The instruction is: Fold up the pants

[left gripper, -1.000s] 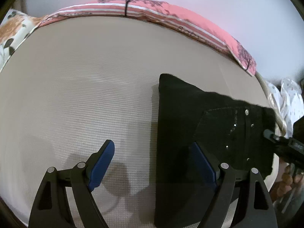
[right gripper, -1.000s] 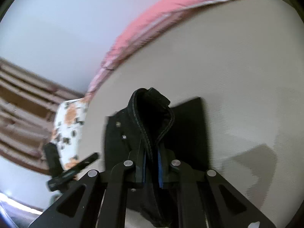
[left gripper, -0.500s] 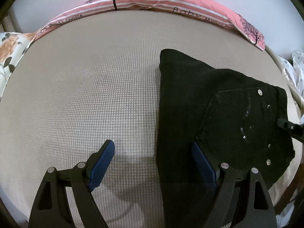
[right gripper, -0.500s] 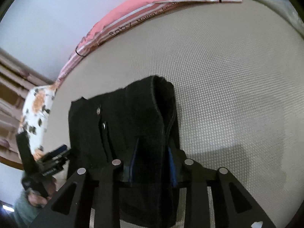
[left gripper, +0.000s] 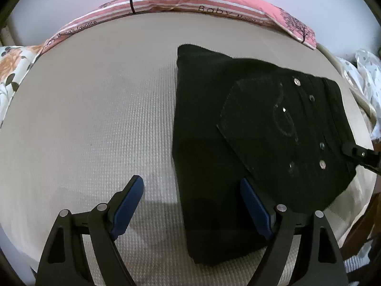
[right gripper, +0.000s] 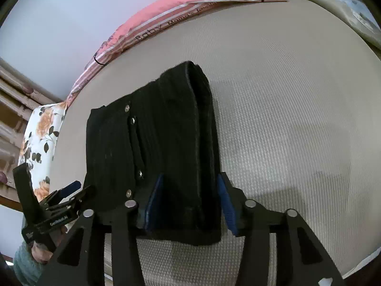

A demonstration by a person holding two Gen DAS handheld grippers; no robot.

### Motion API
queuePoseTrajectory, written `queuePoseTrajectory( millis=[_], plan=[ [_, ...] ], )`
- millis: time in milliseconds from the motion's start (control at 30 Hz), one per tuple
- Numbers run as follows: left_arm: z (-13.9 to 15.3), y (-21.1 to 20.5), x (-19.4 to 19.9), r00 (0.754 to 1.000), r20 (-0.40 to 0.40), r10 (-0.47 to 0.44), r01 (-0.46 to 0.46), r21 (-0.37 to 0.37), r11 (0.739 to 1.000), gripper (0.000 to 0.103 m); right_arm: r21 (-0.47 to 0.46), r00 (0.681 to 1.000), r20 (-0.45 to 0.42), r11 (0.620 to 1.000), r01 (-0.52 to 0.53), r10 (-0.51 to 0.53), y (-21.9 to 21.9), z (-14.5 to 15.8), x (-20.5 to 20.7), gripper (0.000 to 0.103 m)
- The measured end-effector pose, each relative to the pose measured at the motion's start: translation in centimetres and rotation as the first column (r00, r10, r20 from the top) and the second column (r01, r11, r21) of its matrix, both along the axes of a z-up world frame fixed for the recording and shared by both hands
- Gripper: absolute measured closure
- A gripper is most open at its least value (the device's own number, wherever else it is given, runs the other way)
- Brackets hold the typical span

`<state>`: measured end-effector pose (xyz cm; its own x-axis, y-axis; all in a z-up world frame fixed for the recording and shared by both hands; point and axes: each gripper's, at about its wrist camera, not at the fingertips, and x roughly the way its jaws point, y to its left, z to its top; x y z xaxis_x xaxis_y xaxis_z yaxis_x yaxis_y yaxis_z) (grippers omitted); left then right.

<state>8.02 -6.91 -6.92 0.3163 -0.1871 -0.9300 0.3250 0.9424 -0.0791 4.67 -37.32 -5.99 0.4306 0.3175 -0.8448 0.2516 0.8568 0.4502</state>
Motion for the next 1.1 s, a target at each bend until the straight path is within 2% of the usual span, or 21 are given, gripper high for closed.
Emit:
queuePoseTrajectory(
  millis=[200,533,700,867,967,1100],
  plan=[
    [-0.1,0.4,-1.7,1.0,-0.012,-0.005,0.005,-0.016,1.0,0.02,0.012,1.0,-0.003,1.0,-0.004,0.004,0.2,-0.3,-1.1,0.056],
    [0.5,2.0,-1.0,0.997,-0.076,0.025,-0.034,-0.125,0.992,0.02,0.052,0.999,-0.028,0.998,-0.043,0.045,-0.7,-0.6,-0.7,0.052],
    [0.4,3.4,0.7,0.988,-0.151,0.04,-0.076,-0.243,0.967,0.02,0.132,0.992,-0.049,0.986,-0.105,0.112,-1.9,-1.6,0.7,0.044],
    [-0.6,4.0,2.9,0.972,-0.235,0.017,-0.102,-0.357,0.929,0.02,0.281,0.986,-0.055,0.951,-0.133,0.154,-3.3,-3.3,2.0,0.044],
    [-1.3,4.3,3.7,0.961,-0.277,0.018,-0.13,-0.392,0.911,0.02,0.33,0.986,-0.04,0.934,-0.137,0.159,-4.1,-3.8,2.5,0.044],
    [-1.3,4.0,4.5,0.955,-0.295,-0.007,-0.122,-0.418,0.9,0.02,0.357,0.985,-0.026,0.922,-0.148,0.169,-4.6,-4.2,3.4,0.044]
  ],
)
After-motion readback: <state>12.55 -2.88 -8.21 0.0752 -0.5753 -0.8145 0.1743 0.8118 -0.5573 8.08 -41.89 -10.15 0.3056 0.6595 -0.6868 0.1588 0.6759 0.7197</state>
